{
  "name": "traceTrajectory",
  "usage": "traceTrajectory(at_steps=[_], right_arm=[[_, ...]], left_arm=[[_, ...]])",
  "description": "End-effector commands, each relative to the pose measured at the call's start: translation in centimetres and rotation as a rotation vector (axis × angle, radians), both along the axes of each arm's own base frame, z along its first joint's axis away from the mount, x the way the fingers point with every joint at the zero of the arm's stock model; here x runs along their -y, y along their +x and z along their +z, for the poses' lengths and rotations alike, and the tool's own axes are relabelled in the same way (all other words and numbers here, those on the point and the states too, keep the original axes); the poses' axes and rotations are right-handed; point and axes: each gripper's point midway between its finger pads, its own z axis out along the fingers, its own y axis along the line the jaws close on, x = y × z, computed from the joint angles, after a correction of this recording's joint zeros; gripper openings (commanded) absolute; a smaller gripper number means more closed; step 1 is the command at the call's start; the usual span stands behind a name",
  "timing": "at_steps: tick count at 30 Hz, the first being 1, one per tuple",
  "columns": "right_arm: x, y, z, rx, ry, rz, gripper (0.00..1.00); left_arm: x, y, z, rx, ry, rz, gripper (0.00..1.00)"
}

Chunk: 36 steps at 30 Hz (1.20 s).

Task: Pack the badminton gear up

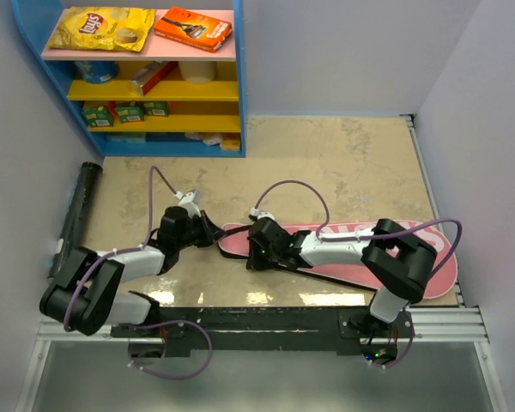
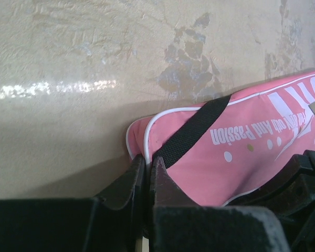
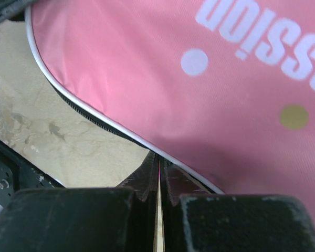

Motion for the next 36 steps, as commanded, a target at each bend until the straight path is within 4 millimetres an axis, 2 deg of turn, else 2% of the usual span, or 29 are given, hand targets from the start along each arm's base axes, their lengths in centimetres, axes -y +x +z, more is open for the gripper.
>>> traceTrajectory(at_steps=[1,2,6,10,14,19,23,25,29,36], right_arm=[[0.8,1.5,-2.0,0.037,-0.109,0.047,0.0],[1.1,1.8,-2.2,0.032,-0.119,0.05,0.0],[1.8,3.7,-2.4,0.053,-0.162,0.063,0.0],[3.6,6.3,-2.8,0.053,-0.207,0.039,0.0],[3.9,7.5,-3.1,0.066,-0.258,0.05,0.0],[3.1,8.7,-2.4,0.08,-0.249,0.042,0.0],[3.9,7.9,-2.6,0.064,-0.257,0.044,0.0],[4.1,7.6,-1.7,0.078,-0.237,0.043,0.0],[4.5,5.3,-1.2,0.043,-0.195,0.06,0.0],[1.6,0.9,-0.2,0.02,-0.137,0.126,0.0]], left_arm=[[-0.8,-4.7,-2.8,-0.141,0.011,-0.015,0.0],[-1.1,-5.5,-3.2,-0.164,-0.001,0.0,0.0],[-1.5,-6.7,-2.8,-0.16,-0.028,0.024,0.0],[-1.8,-8.0,-3.0,-0.164,-0.036,0.036,0.0],[-1.0,-8.8,-2.9,-0.167,-0.059,0.022,0.0],[1.2,-9.8,-2.9,-0.187,-0.091,-0.024,0.0],[3.1,-9.8,-3.0,-0.191,-0.089,-0.065,0.0],[3.9,-9.8,-2.9,-0.188,-0.093,-0.082,0.0],[5.4,-9.8,-3.4,-0.195,-0.096,-0.115,0.0],[9.4,-10.3,-3.7,-0.214,-0.144,-0.209,0.0]])
